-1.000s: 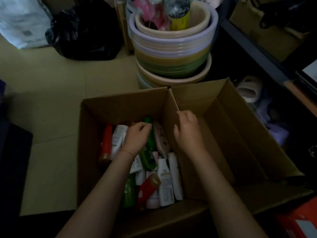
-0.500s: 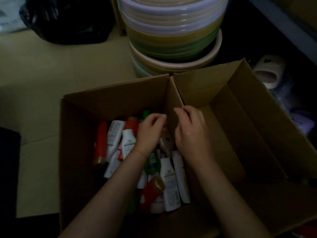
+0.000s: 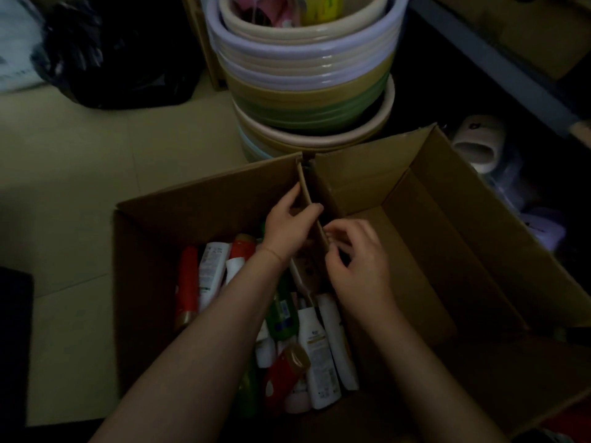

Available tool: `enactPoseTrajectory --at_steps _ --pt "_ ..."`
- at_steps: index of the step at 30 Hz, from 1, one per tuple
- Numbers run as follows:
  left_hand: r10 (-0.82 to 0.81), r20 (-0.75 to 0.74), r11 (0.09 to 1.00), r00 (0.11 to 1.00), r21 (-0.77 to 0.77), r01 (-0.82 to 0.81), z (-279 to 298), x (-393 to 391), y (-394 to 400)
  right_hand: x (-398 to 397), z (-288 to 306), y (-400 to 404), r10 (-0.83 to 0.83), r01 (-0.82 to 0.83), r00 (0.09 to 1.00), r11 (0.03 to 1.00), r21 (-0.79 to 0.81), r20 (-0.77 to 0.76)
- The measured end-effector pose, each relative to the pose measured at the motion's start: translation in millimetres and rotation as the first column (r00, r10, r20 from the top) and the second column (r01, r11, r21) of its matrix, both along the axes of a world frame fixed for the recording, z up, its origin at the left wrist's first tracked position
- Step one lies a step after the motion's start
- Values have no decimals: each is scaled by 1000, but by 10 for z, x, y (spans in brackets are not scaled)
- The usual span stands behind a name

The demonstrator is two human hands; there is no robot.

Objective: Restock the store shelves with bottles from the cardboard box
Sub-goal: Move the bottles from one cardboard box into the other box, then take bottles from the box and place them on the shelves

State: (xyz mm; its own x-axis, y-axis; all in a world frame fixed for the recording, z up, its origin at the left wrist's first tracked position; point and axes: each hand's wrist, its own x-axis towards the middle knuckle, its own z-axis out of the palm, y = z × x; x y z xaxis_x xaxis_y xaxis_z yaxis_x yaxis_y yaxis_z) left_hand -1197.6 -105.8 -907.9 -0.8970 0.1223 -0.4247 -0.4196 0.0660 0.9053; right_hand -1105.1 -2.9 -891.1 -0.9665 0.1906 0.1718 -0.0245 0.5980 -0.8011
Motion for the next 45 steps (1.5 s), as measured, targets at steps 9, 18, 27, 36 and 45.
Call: enactPoseTrajectory --at_steps 9,18,27,36,45 --pt "-10 -11 1000 1000 13 10 -36 11 -79 40 -86 0 34 -183 810 963 198 585" --pt "4 -63 1000 998 -7 -4 -190 -21 57 21 -164 9 -29 -104 843 971 214 537" --pt "-156 -193 525 969 -847 -84 533 584 -1020 -18 149 -62 -85 46 670 996 73 737" --pt "277 420 693 864 -710 122 485 1106 -2099 9 381 -182 -258 1 394 960 281 882" --pt "108 454 663 885 -696 276 534 1358 -2406 297 635 -108 -206 -46 414 968 246 887"
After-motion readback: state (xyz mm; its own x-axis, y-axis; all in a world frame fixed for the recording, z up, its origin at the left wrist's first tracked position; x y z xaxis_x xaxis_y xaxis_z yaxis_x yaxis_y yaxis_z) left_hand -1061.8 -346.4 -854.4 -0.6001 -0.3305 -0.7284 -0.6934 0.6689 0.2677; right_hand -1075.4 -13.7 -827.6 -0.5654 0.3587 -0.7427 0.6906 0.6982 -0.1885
